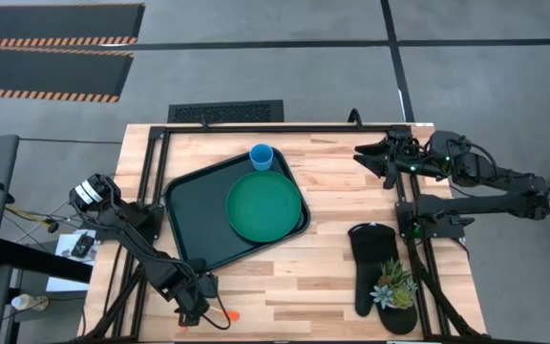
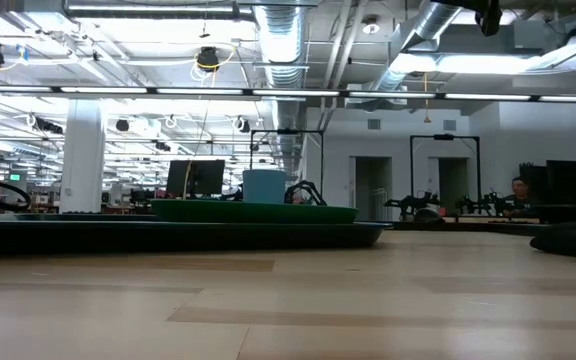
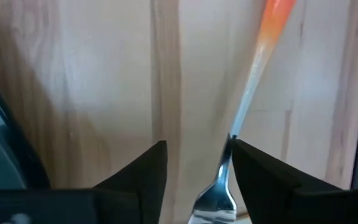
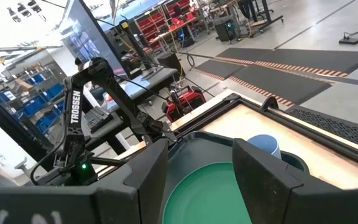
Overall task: Pick and place plate/cup/fork/spoon on tray
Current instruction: Put the orange fork on the black tray to the left of the green plate
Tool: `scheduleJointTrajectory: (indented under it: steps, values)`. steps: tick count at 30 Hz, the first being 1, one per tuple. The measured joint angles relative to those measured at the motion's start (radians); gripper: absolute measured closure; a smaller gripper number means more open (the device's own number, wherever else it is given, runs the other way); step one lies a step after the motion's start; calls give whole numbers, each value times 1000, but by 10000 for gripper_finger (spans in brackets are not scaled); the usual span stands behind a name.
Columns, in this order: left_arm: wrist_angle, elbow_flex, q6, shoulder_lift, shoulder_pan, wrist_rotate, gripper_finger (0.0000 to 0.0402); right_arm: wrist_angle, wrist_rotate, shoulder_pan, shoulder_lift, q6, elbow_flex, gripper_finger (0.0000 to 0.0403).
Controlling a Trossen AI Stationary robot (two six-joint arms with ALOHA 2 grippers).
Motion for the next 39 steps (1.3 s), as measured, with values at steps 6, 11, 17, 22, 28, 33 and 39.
scheduleJointTrajectory:
  steps: [6, 11, 17, 22, 28, 33, 39]
  values:
    - [8, -17, -4, -3, 0, -1, 283, 0, 0, 0, 0, -1, 0, 198]
    - [17, -17, -5, -3, 1, -9, 313, 0, 0, 0, 0, -5, 0, 198]
    - [35, -18, -6, -3, 2, -14, 338, 0, 0, 0, 0, -8, 0, 198]
    - [39, 0, 27, -2, 14, -68, 317, 0, 0, 0, 0, -8, 0, 198]
    - [45, 28, 57, -2, 15, -98, 240, 0, 0, 0, 0, -8, 0, 198]
    - [42, 30, 13, 18, -2, -58, 176, 0, 0, 0, 0, -8, 0, 198]
    - [28, 36, 25, 79, -32, -26, 165, 0, 0, 1, 0, -8, 0, 198]
